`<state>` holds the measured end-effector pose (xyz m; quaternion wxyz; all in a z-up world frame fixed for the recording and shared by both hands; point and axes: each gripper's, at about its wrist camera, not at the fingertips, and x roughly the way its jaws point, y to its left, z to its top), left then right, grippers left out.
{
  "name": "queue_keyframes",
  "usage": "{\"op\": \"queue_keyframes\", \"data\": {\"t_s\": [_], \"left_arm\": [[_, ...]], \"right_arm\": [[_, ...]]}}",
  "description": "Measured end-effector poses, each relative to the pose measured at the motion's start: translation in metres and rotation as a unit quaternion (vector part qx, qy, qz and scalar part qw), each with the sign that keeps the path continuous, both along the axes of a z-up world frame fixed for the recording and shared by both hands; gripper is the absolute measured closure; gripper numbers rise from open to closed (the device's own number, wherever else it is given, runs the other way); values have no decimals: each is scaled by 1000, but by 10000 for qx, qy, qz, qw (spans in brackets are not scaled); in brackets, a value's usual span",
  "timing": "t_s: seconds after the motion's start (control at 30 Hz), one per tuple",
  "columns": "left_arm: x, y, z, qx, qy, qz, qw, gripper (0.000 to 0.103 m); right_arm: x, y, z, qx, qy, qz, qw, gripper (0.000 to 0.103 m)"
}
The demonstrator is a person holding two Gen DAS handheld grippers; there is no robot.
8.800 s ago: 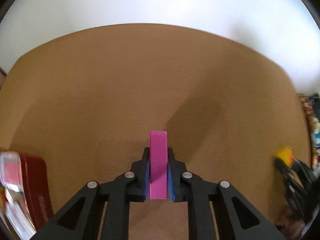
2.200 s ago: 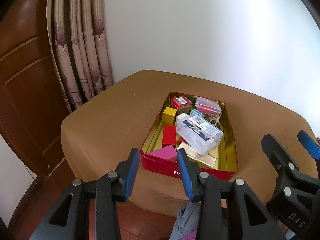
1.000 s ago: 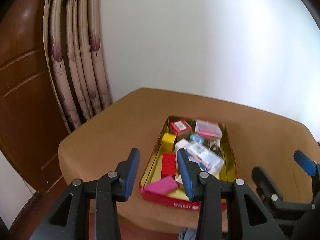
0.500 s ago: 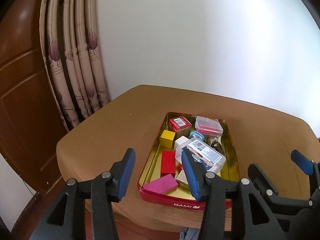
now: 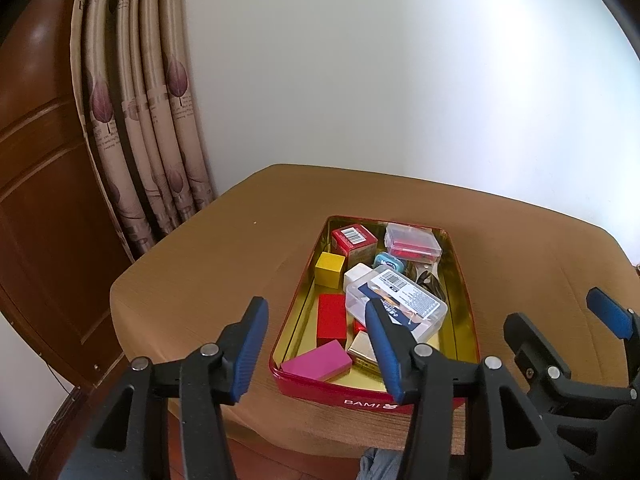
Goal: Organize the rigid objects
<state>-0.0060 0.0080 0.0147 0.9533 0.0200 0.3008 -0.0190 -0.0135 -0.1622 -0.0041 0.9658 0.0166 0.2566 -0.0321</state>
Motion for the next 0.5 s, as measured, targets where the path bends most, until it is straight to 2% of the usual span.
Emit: {"op": "queue_keyframes", "data": {"t_s": [0.5], "left_arm": [[1, 2, -2, -52, 49, -12, 10000, 51]], "right_arm": [[-1, 1, 0, 10, 39, 40, 10000, 0]]}}
